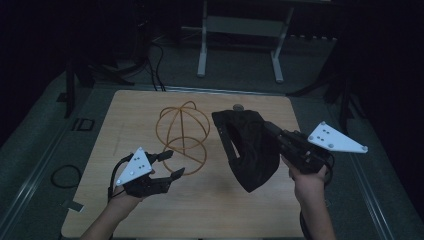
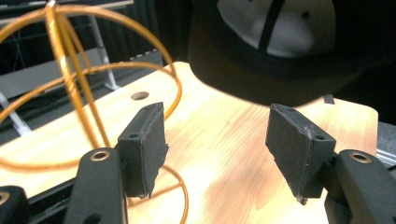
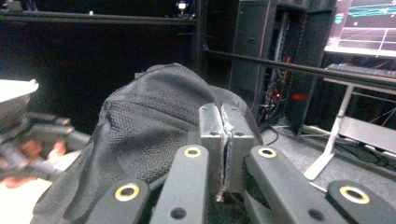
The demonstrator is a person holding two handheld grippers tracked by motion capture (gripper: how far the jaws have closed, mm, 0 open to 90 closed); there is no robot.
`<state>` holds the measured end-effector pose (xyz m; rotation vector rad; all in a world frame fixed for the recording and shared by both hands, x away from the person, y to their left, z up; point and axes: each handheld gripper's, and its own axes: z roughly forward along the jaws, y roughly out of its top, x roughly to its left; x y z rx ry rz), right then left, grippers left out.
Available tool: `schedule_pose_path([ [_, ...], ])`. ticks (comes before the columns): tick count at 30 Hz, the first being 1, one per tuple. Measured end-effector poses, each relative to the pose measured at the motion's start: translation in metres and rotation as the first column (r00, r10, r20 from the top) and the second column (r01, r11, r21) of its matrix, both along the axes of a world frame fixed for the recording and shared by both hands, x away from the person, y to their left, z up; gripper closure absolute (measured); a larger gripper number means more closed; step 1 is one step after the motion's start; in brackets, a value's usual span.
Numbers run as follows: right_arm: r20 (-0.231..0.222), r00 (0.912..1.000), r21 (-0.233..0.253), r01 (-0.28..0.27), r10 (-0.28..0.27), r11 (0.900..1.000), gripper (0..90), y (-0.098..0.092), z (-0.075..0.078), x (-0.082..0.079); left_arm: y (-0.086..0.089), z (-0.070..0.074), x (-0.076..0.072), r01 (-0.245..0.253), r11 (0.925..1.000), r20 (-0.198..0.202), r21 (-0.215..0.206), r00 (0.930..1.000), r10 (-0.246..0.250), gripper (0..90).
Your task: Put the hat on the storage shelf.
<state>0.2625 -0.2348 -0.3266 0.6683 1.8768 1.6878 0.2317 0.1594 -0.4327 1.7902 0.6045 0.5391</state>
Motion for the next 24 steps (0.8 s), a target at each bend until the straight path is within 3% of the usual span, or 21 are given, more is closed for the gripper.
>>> schedule_pose_path([
  [7, 0.009, 0.9995, 0.007, 0.029, -0.029, 1.0, 88.5, 0.016, 0.014, 0.025, 0.014, -0.016, -0.007, -0.023, 0.9996, -0.018, 0.016, 0.9996, 0.023, 38.5],
  [14, 0.017, 0.9978, 0.002, 0.064, -0.064, 0.998, 88.5, 0.028, 0.026, 0.042, 0.026, -0.034, -0.012, -0.059, 0.9982, -0.044, 0.001, 0.9973, 0.059, 38.5],
  [20, 0.02, 0.996, -0.009, 0.087, -0.087, 0.996, 88.5, 0.042, 0.037, 0.059, 0.038, -0.05, -0.016, -0.11, 0.9934, -0.087, -0.034, 0.9905, 0.107, 27.7],
  [21, 0.034, 0.9952, -0.015, 0.092, -0.092, 0.996, 88.5, 0.047, 0.043, 0.062, 0.043, -0.055, -0.018, -0.138, 0.9898, -0.095, -0.034, 0.9864, 0.134, 23.8],
  [24, 0.042, 0.9946, -0.014, 0.096, -0.095, 0.995, 88.5, 0.051, 0.048, 0.065, 0.046, -0.063, -0.019, -0.157, 0.9868, -0.108, -0.038, 0.9824, 0.153, 13.0],
])
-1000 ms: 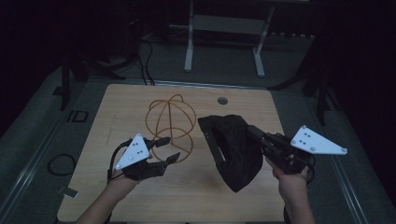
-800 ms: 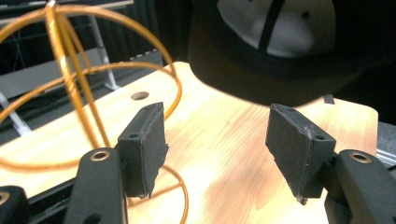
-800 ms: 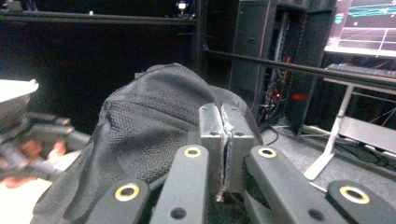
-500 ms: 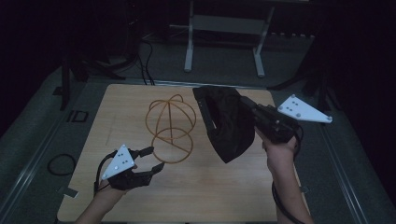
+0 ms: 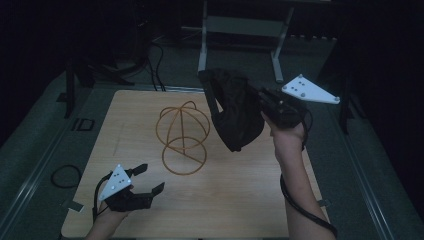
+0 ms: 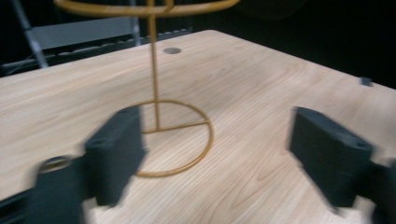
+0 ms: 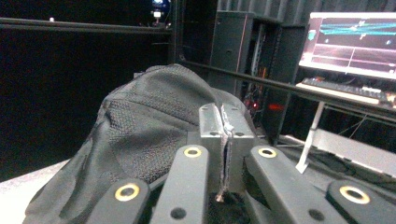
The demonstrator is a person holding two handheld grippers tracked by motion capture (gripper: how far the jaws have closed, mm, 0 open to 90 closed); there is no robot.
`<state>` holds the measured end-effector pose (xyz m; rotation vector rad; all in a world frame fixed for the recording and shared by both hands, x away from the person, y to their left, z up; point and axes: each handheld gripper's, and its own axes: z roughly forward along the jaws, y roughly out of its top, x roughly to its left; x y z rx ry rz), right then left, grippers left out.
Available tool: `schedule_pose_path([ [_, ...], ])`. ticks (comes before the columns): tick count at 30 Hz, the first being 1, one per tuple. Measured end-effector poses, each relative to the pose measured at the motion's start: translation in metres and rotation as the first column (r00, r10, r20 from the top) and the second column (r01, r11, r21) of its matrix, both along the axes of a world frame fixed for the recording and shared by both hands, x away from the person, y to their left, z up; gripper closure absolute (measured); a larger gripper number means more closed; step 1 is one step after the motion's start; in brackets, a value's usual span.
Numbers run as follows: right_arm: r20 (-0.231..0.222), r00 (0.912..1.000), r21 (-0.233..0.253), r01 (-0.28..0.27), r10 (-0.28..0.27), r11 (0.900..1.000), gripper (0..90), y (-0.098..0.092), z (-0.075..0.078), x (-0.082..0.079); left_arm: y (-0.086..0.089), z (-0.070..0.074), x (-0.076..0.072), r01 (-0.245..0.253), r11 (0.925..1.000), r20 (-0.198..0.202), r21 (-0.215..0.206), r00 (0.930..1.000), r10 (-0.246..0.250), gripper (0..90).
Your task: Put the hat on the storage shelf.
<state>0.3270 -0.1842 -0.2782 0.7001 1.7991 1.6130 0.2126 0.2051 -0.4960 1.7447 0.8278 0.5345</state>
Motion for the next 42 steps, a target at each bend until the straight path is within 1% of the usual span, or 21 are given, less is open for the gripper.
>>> schedule_pose_path([
  [1, 0.006, 1.0, 0.0, 0.004, -0.004, 1.0, 88.6, 0.005, 0.006, 0.004, 0.0, -0.01, -0.002, -0.039, 0.9988, -0.004, 0.028, 0.9992, 0.04, 7.7],
  [2, 0.006, 1.0, 0.0, 0.004, -0.004, 1.0, 88.6, 0.005, 0.006, 0.004, 0.0, -0.01, -0.002, -0.039, 0.9988, -0.004, 0.028, 0.9992, 0.04, 3.9],
  [3, 0.003, 1.0, 0.0, 0.0, 0.0, 1.0, 88.5, 0.009, 0.01, 0.008, 0.0, -0.02, -0.004, -0.066, 0.9966, -0.021, 0.049, 0.9975, 0.067, 2.3],
  [4, 0.003, 1.0, 0.0, 0.0, 0.0, 1.0, 88.5, 0.009, 0.01, 0.008, 0.0, -0.02, -0.004, -0.066, 0.9966, -0.021, 0.049, 0.9975, 0.067, 2.3],
  [5, 0.003, 1.0, -0.013, 0.0, 0.0, 1.0, 88.5, 0.016, 0.012, 0.011, 0.001, -0.029, -0.006, -0.087, 0.9949, -0.016, 0.052, 0.996, 0.088, 2.2],
  [7, -0.003, 1.0, -0.025, -0.006, 0.006, 1.0, 88.5, 0.024, 0.012, 0.014, 0.001, -0.034, -0.008, -0.106, 0.9926, -0.017, 0.06, 0.9941, 0.107, 2.2],
  [8, -0.003, 1.0, -0.025, -0.006, 0.006, 1.0, 88.5, 0.024, 0.012, 0.014, 0.001, -0.034, -0.008, -0.106, 0.9926, -0.017, 0.06, 0.9941, 0.107, 2.3],
  [9, -0.009, 0.9999, -0.039, -0.013, 0.013, 0.999, 88.5, 0.032, 0.009, 0.015, 0.003, -0.037, -0.009, -0.114, 0.9927, -0.022, 0.039, 0.9931, 0.115, 2.3],
  [12, -0.019, 0.9994, -0.048, -0.031, 0.03, 0.998, 88.5, 0.04, 0.004, 0.016, 0.004, -0.038, -0.01, -0.108, 0.9937, -0.024, 0.031, 0.9938, 0.108, 2.3],
  [15, -0.055, 0.9963, -0.06, -0.07, 0.066, 0.996, 88.5, 0.054, -0.009, 0.019, 0.006, -0.041, -0.01, -0.113, 0.9935, -0.026, 0.015, 0.9932, 0.114, 2.3],
  [17, -0.059, 0.9952, -0.064, -0.082, 0.078, 0.995, 88.5, 0.058, -0.012, 0.019, 0.007, -0.041, -0.01, -0.116, 0.9931, -0.025, 0.019, 0.9929, 0.116, 2.3],
  [19, -0.077, 0.9935, -0.098, -0.09, 0.083, 0.991, 88.5, 0.069, -0.021, 0.02, 0.009, -0.043, -0.009, -0.118, 0.993, -0.027, 0.011, 0.9926, 0.118, 2.3],
  [21, -0.084, 0.9926, -0.098, -0.096, 0.088, 0.99, 88.4, 0.07, -0.023, 0.02, 0.009, -0.043, -0.009, -0.117, 0.9931, -0.029, 0.011, 0.9927, 0.117, 2.3],
  [27, -0.13, 0.9844, -0.116, -0.135, 0.119, 0.984, 88.4, 0.085, -0.037, 0.026, 0.009, -0.047, -0.008, -0.107, 0.9941, -0.036, 0.019, 0.9935, 0.108, 2.3],
  [29, -0.154, 0.9789, -0.12, -0.154, 0.134, 0.981, 88.4, 0.093, -0.043, 0.03, 0.01, -0.047, -0.008, -0.109, 0.9939, -0.036, 0.017, 0.9934, 0.109, 2.3],
  [30, -0.154, 0.9789, -0.12, -0.154, 0.134, 0.981, 88.4, 0.093, -0.043, 0.03, 0.01, -0.047, -0.008, -0.109, 0.9939, -0.036, 0.017, 0.9934, 0.109, 2.3],
  [31, -0.17, 0.9747, -0.12, -0.166, 0.145, 0.979, 88.4, 0.098, -0.047, 0.032, 0.011, -0.047, -0.008, -0.111, 0.9937, -0.037, 0.011, 0.993, 0.112, 2.3],
  [32, -0.17, 0.9747, -0.12, -0.166, 0.145, 0.979, 88.4, 0.098, -0.047, 0.032, 0.011, -0.047, -0.008, -0.111, 0.9937, -0.037, 0.011, 0.993, 0.112, 2.3],
  [35, -0.193, 0.9674, -0.121, -0.189, 0.164, 0.974, 88.3, 0.105, -0.049, 0.035, 0.013, -0.048, -0.007, -0.116, 0.9933, -0.04, 0.009, 0.9925, 0.116, 2.3],
  [37, -0.216, 0.9593, -0.135, -0.214, 0.182, 0.967, 88.2, 0.114, -0.052, 0.038, 0.014, -0.049, -0.007, -0.117, 0.9931, -0.047, 0.007, 0.9919, 0.118, 2.3],
  [42, -0.241, 0.9503, -0.147, -0.236, 0.196, 0.961, 88.1, 0.126, -0.057, 0.041, 0.015, -0.051, -0.006, -0.118, 0.9929, -0.056, 0.008, 0.9913, 0.119, 2.3],
])
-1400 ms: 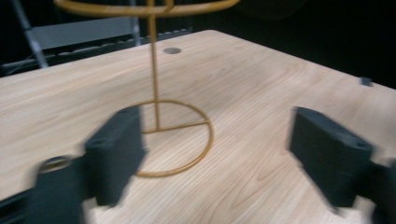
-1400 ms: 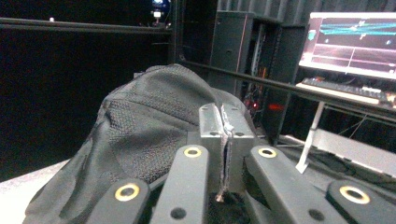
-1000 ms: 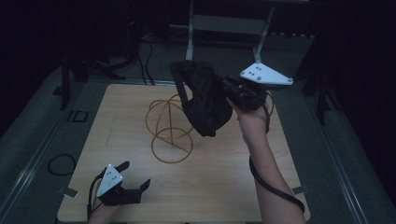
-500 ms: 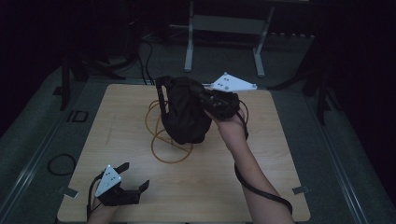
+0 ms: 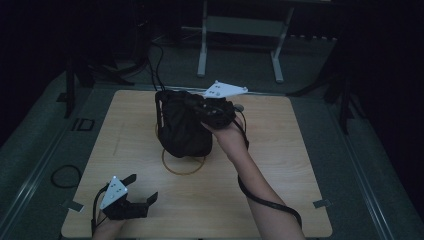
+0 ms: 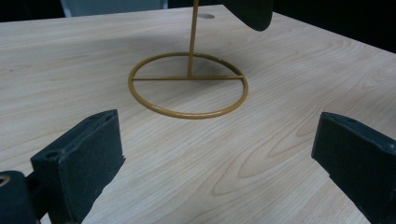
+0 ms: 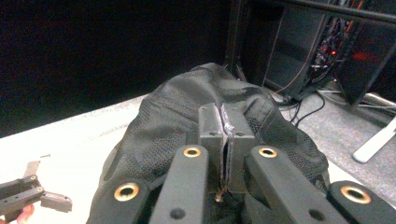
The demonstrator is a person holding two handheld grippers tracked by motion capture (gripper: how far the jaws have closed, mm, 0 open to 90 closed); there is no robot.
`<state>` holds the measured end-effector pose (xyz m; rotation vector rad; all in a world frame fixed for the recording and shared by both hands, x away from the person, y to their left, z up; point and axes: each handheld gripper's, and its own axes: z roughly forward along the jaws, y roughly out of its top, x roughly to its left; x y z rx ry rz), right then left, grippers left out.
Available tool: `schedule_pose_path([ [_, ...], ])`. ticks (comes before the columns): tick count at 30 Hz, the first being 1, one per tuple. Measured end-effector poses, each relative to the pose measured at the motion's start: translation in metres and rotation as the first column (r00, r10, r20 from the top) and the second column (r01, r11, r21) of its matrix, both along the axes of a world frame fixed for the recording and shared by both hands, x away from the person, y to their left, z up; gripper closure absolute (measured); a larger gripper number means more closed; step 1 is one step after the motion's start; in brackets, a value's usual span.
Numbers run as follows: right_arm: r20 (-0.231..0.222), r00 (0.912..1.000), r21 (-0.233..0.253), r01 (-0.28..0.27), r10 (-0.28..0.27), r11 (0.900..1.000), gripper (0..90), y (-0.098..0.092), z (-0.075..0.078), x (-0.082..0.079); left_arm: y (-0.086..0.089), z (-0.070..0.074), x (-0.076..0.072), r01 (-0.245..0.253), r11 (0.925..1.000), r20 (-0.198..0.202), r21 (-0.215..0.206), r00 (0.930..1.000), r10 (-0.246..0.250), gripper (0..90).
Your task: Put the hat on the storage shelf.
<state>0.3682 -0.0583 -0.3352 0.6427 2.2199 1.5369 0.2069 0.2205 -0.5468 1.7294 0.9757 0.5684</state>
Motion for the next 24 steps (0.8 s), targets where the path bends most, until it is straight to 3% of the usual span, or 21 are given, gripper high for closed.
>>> schedule_pose_path([
  [10, -0.037, 0.9991, 0.001, -0.019, 0.019, 1.0, 86.5, 0.019, -0.013, 0.01, 0.002, -0.002, 0.002, -0.002, 1.0, -0.015, -0.007, 0.9999, 0.002, 2.3],
  [12, -0.04, 0.9989, 0.022, -0.023, 0.024, 0.999, 81.3, 0.02, -0.015, 0.011, 0.002, -0.003, 0.002, 0.0, 1.0, -0.016, -0.007, 0.9999, 0.0, 2.3],
  [13, -0.05, 0.9977, 0.043, -0.042, 0.045, 0.998, 68.3, 0.019, -0.017, 0.013, 0.001, -0.003, 0.002, 0.005, 1.0, -0.017, -0.006, 0.9998, -0.005, 2.4],
  [16, -0.023, 0.9994, 0.03, -0.025, 0.026, 0.999, 65.3, 0.021, -0.018, 0.011, 0.0, -0.004, 0.002, 0.01, 0.9999, -0.02, -0.003, 0.9998, -0.01, 2.3],
  [17, -0.022, 0.9995, 0.03, -0.023, 0.024, 0.999, 57.4, 0.022, -0.019, 0.011, -0.001, -0.004, 0.002, 0.015, 0.9999, -0.022, 0.001, 0.9996, -0.015, 2.4],
  [24, -0.035, 0.9993, 0.032, -0.013, 0.014, 0.999, 49.9, 0.021, -0.021, 0.014, -0.001, -0.004, 0.001, 0.011, 0.9999, -0.021, -0.007, 0.9997, -0.011, 2.4],
])
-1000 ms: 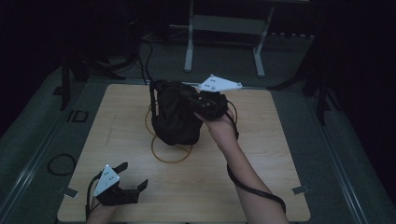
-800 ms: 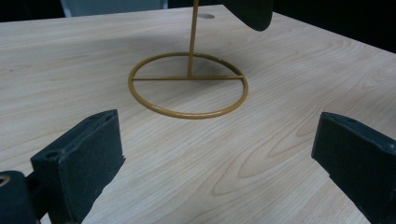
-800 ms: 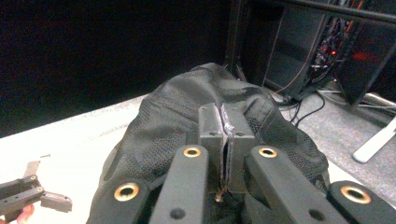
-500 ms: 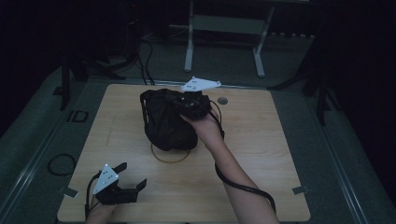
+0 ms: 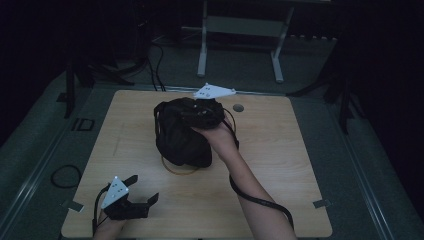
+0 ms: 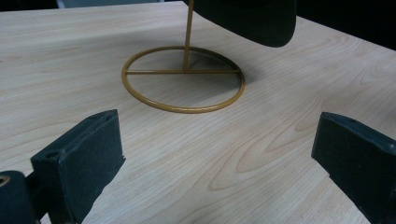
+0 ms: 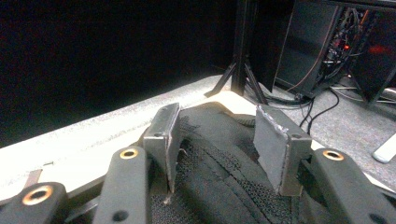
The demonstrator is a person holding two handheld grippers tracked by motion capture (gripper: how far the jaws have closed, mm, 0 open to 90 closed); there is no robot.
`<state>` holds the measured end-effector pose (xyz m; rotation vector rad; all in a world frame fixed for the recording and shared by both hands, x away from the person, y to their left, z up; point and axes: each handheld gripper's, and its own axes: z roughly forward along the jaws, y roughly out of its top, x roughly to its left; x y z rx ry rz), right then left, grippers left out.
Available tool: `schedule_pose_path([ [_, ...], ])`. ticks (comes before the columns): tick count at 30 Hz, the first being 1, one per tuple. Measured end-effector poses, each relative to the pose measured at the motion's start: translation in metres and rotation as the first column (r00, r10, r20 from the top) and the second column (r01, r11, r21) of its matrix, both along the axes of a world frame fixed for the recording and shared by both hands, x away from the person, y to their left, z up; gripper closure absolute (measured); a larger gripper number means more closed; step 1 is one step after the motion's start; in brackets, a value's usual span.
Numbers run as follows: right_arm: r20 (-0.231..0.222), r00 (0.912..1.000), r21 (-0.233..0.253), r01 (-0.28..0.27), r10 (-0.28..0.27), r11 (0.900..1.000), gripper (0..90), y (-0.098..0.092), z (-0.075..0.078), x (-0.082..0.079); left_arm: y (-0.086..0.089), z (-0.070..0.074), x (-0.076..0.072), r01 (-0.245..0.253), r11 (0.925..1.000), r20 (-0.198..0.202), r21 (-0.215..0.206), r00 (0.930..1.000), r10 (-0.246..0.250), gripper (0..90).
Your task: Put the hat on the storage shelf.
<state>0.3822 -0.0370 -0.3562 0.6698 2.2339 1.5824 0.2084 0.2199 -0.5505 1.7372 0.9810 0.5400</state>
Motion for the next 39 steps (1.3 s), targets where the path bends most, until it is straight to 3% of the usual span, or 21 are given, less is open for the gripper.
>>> schedule_pose_path([
  [6, -0.01, 0.9999, -0.006, 0.014, -0.014, 1.0, 45.2, 0.001, 0.0, 0.002, 0.001, 0.001, -0.001, -0.005, 1.0, 0.006, -0.007, 1.0, 0.005, 2.3],
  [11, 0.013, 0.9998, -0.03, 0.017, -0.017, 0.999, 43.7, 0.003, 0.002, -0.001, 0.002, 0.001, -0.001, -0.007, 0.9999, 0.007, -0.01, 0.9999, 0.007, 2.3],
  [13, 0.0, 0.9999, 0.004, 0.014, -0.014, 1.0, 42.1, -0.001, 0.006, -0.002, 0.001, 0.001, -0.001, -0.006, 0.9999, 0.009, -0.011, 0.9999, 0.006, 2.4],
  [24, 0.005, 0.9999, 0.018, 0.013, -0.013, 1.0, 32.0, -0.023, 0.014, -0.01, -0.001, 0.001, -0.001, 0.002, 0.9999, 0.004, -0.01, 1.0, -0.002, 2.4],
  [28, -0.02, 0.9998, 0.025, -0.006, 0.006, 1.0, 25.6, -0.033, 0.011, -0.013, -0.002, 0.001, -0.002, 0.003, 0.9999, 0.006, -0.011, 1.0, -0.003, 2.4],
  [30, -0.025, 0.999, 0.01, -0.037, 0.037, 0.999, 16.9, -0.04, 0.006, -0.017, -0.002, 0.002, -0.003, 0.004, 0.9999, 0.007, -0.013, 1.0, -0.004, 2.4],
  [39, -0.011, 0.9972, -0.008, -0.074, 0.073, 0.997, 13.7, -0.066, -0.012, -0.034, -0.003, 0.002, -0.003, 0.008, 0.9999, 0.008, -0.007, 0.9999, -0.008, 2.4],
])
